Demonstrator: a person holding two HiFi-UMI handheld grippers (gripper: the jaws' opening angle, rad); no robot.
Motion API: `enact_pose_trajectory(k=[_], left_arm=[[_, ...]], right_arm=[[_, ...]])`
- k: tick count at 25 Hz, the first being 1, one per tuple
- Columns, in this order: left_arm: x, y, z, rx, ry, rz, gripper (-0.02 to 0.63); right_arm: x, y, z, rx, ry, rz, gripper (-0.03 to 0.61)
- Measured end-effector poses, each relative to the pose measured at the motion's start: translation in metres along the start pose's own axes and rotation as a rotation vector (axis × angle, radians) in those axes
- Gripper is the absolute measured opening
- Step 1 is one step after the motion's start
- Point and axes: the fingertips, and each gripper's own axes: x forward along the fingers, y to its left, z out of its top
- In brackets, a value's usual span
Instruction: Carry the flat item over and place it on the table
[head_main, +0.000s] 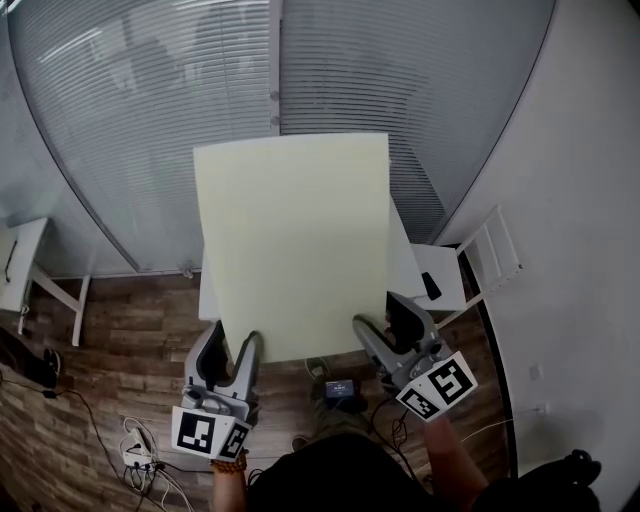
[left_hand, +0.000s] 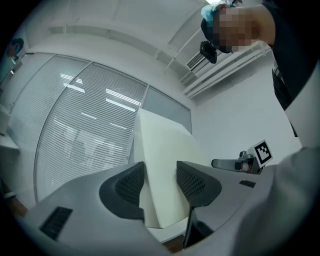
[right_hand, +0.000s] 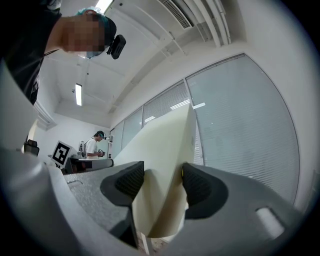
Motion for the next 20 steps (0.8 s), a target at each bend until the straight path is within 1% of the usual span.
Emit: enact_pose_trajectory(k=[9,17,20], left_arm=[[0.047,0.03,-0.001,0.0,0.011,0.007,0.204],[0.104,0.05,-0.012,-0.014,0.047,0.012,0.204],[0.126,0.053,-0.015,-0.02,0.052,0.015,0.204]], right_arm=[[0.044,-0.032,-0.004,0.017,0.007,-0.005,0.241],[0.083,-0.08,-0.012,0.056,0.022,-0.006,0.241],[0.095,-0.1,-0.01,0.057,0.02,-0.002,0.241]])
